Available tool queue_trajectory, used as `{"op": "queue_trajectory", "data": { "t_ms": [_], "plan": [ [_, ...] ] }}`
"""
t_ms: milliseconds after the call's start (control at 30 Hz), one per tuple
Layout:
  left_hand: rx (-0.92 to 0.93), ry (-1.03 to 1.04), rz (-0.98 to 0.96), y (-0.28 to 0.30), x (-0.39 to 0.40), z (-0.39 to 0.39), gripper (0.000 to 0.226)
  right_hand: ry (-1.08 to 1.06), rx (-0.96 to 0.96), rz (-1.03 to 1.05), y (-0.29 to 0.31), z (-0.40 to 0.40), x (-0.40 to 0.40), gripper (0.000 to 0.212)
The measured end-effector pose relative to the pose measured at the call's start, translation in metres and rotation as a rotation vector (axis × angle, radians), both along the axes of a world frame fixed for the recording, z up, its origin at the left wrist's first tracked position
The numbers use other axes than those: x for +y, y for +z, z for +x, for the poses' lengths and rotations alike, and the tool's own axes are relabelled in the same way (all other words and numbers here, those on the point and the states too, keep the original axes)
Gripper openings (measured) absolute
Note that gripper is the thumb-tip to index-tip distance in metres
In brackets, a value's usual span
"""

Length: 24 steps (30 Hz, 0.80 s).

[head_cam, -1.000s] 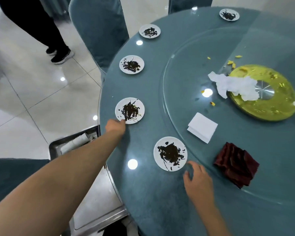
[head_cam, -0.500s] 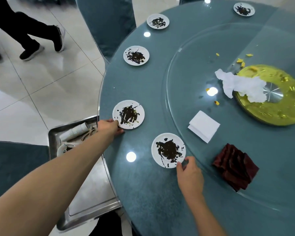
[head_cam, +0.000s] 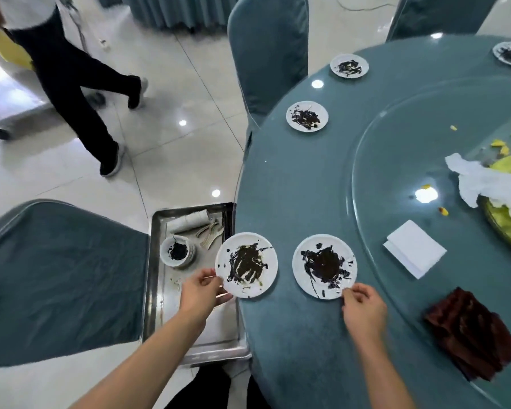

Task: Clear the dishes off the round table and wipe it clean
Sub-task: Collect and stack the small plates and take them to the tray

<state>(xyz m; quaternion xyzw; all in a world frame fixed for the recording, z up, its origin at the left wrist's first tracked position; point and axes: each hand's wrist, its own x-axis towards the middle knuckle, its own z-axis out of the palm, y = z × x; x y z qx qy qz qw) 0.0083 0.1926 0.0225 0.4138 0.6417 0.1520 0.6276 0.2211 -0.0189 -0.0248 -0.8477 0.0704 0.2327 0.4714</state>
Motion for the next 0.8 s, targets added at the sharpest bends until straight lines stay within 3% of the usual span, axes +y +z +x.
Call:
{"op": "queue_trajectory", "data": {
  "t_ms": [133,267,567,800],
  "plan": [
    [-0.002,0.037,0.058,0.018,0.005,-0.039,0.015,0.055,-0.011,0.169,0.021,-0.016,0.043,0.017],
    [-0.043,0.084,0.101,0.04,0.008,-0.076,0.015,0.293,-0.017,0.278,0.054,-0.054,0.092,0.018],
    [-0.225,0.225,0.138,0.082,0.008,-0.2,0.012,0.754,-0.128,0.283,0.105,-0.199,0.16,0.017],
    [-0.318,0.343,0.126,0.09,0.001,-0.342,0.017,0.858,-0.103,0.304,0.117,-0.341,0.182,0.016]
  ]
}}
